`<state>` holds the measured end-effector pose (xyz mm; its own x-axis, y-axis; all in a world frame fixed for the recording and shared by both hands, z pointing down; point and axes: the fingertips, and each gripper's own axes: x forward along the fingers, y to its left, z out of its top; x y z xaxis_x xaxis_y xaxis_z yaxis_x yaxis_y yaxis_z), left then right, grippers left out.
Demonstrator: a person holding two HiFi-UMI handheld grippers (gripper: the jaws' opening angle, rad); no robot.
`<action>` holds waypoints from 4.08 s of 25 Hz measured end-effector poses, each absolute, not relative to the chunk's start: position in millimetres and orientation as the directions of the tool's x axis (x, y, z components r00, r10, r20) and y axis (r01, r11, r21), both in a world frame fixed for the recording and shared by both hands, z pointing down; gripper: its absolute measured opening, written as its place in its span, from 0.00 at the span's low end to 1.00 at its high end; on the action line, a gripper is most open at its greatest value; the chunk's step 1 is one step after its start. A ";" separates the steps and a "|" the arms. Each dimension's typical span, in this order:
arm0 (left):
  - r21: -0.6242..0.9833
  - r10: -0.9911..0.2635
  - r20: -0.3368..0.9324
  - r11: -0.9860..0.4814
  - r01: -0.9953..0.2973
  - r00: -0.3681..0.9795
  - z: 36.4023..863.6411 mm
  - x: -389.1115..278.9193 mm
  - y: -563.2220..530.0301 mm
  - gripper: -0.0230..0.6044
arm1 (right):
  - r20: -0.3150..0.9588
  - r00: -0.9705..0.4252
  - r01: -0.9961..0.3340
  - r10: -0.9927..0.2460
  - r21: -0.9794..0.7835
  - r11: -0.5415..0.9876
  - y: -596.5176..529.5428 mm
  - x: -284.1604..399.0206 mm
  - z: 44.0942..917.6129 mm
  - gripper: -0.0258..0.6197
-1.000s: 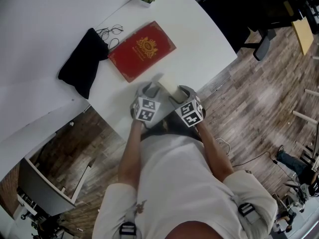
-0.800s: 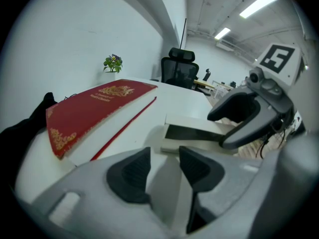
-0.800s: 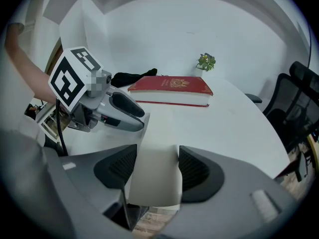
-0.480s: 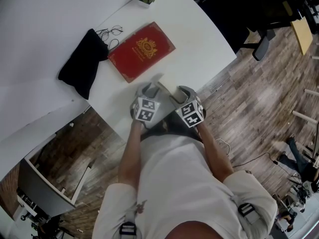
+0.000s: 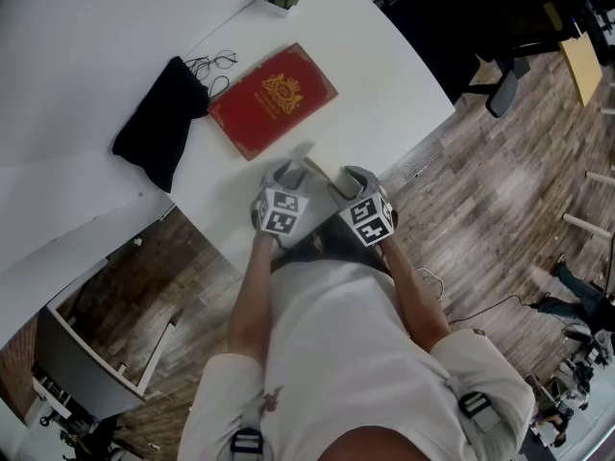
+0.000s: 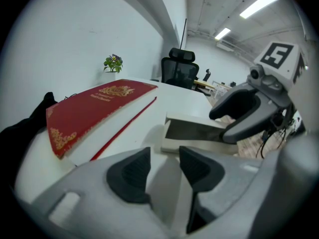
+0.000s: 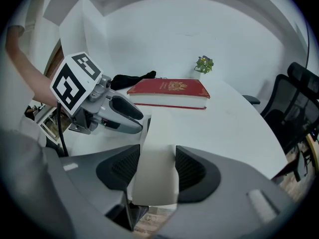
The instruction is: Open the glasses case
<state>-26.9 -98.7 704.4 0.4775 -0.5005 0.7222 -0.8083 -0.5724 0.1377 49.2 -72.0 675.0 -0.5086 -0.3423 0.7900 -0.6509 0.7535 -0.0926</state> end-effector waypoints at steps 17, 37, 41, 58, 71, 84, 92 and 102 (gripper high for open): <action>0.141 -0.497 0.724 -0.571 -0.809 0.477 704.6 -27.2 -97.6 0.33 | 0.785 -0.511 -0.651 -0.351 -0.087 0.754 -73.9 51.5 669.6 0.34; 0.145 -0.493 0.727 -0.570 -0.808 0.478 704.9 -27.1 -97.1 0.33 | 0.770 -0.519 -0.662 -0.371 -0.087 0.745 -80.6 56.8 663.5 0.23; 0.140 -0.500 0.724 -0.568 -0.811 0.476 706.2 -27.3 -98.2 0.33 | 0.767 -0.519 -0.664 -0.377 -0.086 0.742 -82.6 57.8 662.9 0.21; 0.140 -0.507 0.724 -0.557 -0.819 0.468 705.8 -27.5 -98.5 0.33 | 0.762 -0.518 -0.673 -0.389 -0.083 0.735 -89.6 64.1 661.2 0.16; 0.142 -0.509 0.722 -0.554 -0.820 0.469 704.5 -26.8 -99.0 0.33 | 0.765 -0.513 -0.680 -0.390 -0.084 0.728 -97.8 71.6 661.5 0.12; 0.141 -0.511 0.722 -0.550 -0.823 0.466 707.9 -28.0 -98.5 0.33 | 0.761 -0.511 -0.690 -0.400 -0.086 0.718 -106.5 77.8 664.8 0.09; 0.144 -0.504 0.728 -0.550 -0.823 0.464 702.6 -28.0 -99.8 0.33 | 0.763 -0.509 -0.692 -0.398 -0.088 0.717 -110.6 80.0 666.1 0.09; 0.143 -0.507 0.726 -0.549 -0.824 0.464 706.2 -28.0 -98.9 0.33 | 0.767 -0.501 -0.697 -0.401 -0.083 0.712 -114.3 85.0 671.7 0.08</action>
<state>-28.0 -98.9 706.2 0.4639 -0.5074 0.7262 -0.8238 -0.5485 0.1430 85.0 -114.3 671.7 -0.5006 -0.4011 0.7672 -0.6973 0.7120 -0.0827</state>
